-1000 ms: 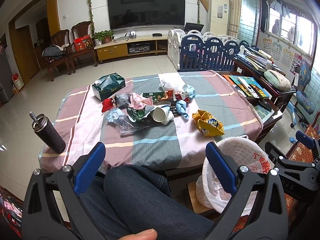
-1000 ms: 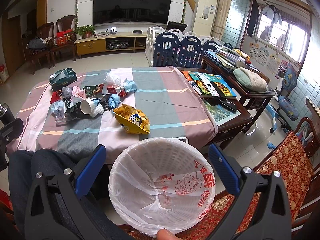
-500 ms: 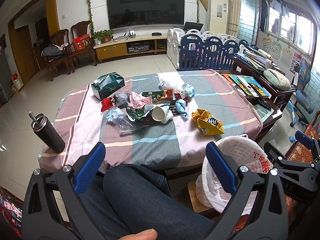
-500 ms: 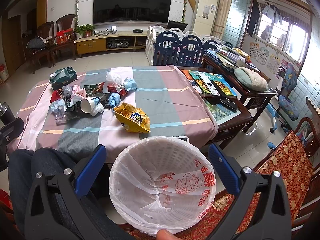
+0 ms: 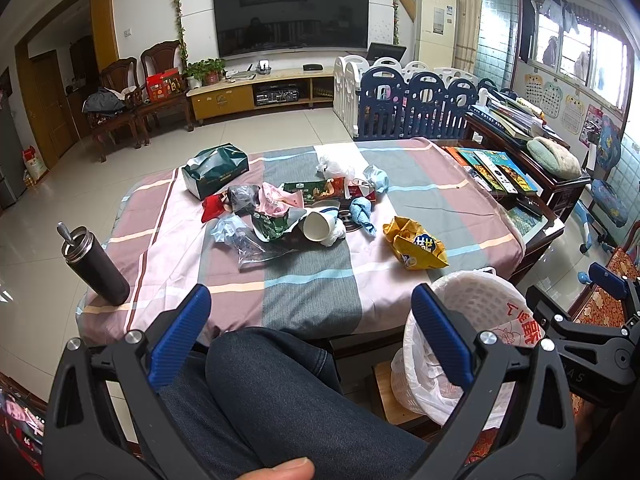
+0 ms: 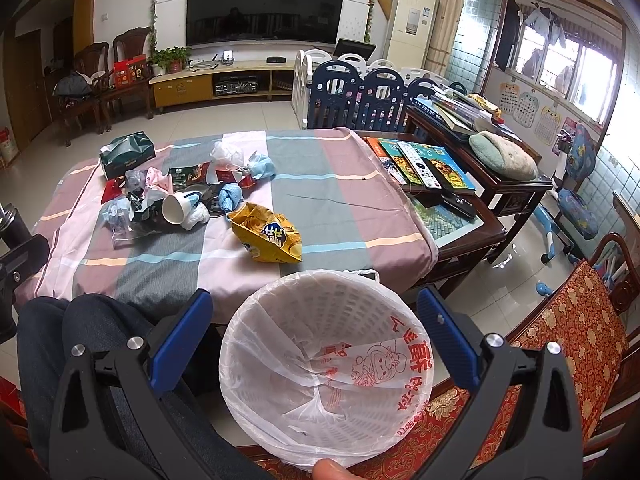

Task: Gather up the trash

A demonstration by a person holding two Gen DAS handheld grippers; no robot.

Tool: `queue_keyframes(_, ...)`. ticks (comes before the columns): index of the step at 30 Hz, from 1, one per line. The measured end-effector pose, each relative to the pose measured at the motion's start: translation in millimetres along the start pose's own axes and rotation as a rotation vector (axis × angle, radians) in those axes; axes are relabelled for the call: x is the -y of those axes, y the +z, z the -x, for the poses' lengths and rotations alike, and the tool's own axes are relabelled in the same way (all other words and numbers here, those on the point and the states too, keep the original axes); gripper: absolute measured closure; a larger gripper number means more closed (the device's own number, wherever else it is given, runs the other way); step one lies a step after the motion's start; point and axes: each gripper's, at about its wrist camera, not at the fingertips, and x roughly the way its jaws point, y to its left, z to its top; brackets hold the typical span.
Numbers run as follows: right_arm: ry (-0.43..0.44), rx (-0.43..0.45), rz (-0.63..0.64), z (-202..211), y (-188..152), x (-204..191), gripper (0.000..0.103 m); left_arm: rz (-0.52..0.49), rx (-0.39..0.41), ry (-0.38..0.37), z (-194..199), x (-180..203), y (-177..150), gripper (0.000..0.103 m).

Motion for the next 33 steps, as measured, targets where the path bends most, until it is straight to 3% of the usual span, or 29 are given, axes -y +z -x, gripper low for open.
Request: queue_keyframes(33,0.001,0.007,-0.005,4.5,4.3,2.1,0.003,-0.017,-0.038,0.014,-11.9,5.8,-10.0,0.003)
